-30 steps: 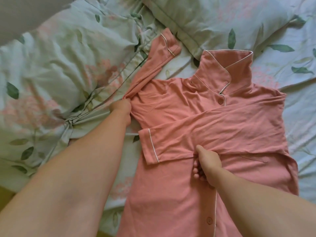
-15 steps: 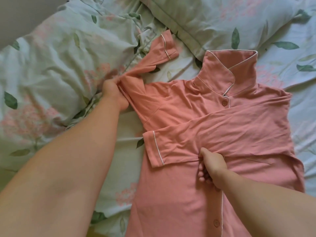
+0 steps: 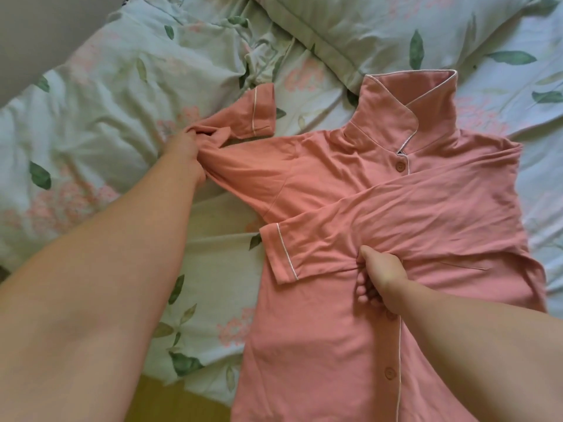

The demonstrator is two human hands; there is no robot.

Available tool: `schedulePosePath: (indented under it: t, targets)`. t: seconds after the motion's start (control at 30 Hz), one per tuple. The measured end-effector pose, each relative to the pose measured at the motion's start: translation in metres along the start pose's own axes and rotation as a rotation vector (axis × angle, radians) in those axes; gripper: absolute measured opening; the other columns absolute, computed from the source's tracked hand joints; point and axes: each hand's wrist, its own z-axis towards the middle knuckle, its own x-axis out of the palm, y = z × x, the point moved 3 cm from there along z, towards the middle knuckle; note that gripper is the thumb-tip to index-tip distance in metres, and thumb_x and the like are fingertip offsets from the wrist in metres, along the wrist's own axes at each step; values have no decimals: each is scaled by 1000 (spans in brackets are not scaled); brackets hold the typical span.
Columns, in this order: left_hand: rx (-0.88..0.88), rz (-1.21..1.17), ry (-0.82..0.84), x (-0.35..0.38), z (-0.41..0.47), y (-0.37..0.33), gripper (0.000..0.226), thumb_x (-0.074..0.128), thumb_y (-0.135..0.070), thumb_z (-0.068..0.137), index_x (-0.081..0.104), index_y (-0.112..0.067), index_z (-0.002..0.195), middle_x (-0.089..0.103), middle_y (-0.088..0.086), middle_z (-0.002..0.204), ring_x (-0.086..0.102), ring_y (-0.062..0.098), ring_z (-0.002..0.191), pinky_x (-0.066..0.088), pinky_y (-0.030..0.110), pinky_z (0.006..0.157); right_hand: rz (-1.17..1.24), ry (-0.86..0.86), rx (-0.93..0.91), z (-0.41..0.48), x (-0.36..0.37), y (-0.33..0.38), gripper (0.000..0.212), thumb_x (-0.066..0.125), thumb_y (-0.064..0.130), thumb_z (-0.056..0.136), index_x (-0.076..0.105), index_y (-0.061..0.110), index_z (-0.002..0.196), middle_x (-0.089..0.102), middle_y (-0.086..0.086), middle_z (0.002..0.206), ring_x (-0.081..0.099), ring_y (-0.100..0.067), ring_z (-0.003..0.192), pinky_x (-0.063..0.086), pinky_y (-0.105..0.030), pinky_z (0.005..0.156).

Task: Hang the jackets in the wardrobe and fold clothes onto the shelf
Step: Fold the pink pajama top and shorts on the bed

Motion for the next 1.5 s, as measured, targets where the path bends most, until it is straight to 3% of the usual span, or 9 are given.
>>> schedulePosePath:
  t: [0.1, 0.2, 0.43, 0.7, 0.83, 0.97, 1.07, 1.27, 1.5]
  targets:
    - [198, -29, -187, 9, -9, -5, 40, 44, -30, 104, 55, -12, 138, 61, 8, 137, 61, 26, 123, 53, 31, 95, 1, -1, -2, -2, 0, 0, 30, 52, 30, 75, 59, 5, 61, 60, -17, 53, 55, -26, 39, 34, -19, 44]
    - [668, 225, -267, 49, -72, 0, 39, 43, -29, 106, 60, -4, 129, 64, -4, 114, 60, 11, 106, 45, 9, 91, 7, 4, -13, -5, -2, -1, 28, 52, 29, 77, 59, 6, 62, 60, -15, 52, 55, -25, 38, 34, -20, 45]
    - [1476, 1074, 306, 125, -160, 125, 38, 48, -41, 94, 68, -11, 105, 69, 12, 91, 66, 37, 80, 52, 46, 70, 47, 84, -79, -4, -8, -8, 28, 52, 32, 83, 62, 8, 72, 64, -11, 54, 59, -25, 41, 37, -22, 49]
    - [1289, 1273, -6, 69, -152, 189, 51, 57, -51, 76, 62, -17, 114, 62, 8, 111, 56, 31, 99, 40, 42, 85, -30, -10, -387, -4, -41, -21, 39, 65, 40, 91, 56, 12, 64, 62, -9, 55, 67, -32, 56, 51, -33, 51]
    - [1034, 1277, -163, 53, -144, 189, 25, 64, -34, 75, 55, -13, 86, 57, 15, 92, 56, 37, 94, 39, 46, 86, -416, -552, -740, -13, -61, -7, 29, 64, 21, 83, 54, 15, 109, 57, -13, 110, 59, -37, 100, 47, -44, 81]
    - [804, 1434, -116, 67, -145, 184, 30, 58, -40, 88, 72, -14, 86, 69, 14, 97, 58, 36, 106, 43, 41, 89, -804, -567, -937, -18, -63, 34, 88, 60, 14, 80, 22, 45, 154, 23, -11, 152, 30, -34, 137, 29, -44, 111]
    - [762, 1471, -53, 83, -150, 180, 41, 46, -38, 97, 75, -9, 101, 71, 17, 109, 62, 37, 106, 45, 38, 89, -1150, -530, -1095, -21, -64, 63, 70, 59, 26, 89, 33, 46, 150, 9, -10, 164, 16, -36, 147, 25, -48, 115]
    - [551, 1174, 7, 91, -143, 180, 52, 36, -45, 104, 66, -5, 116, 63, 23, 128, 56, 41, 120, 41, 41, 98, -1428, -502, -1282, -32, -71, 53, 37, 68, 29, 68, 74, 14, 101, 63, -11, 127, 47, -33, 135, 35, -49, 110]
    - [1054, 1434, 123, 102, -140, 187, 45, 53, -29, 98, 54, -16, 142, 55, 25, 136, 51, 46, 120, 38, 45, 105, -928, -671, -1289, -51, -84, 44, 33, 59, 9, 78, 54, 11, 111, 69, -13, 99, 64, -38, 88, 37, -42, 80]
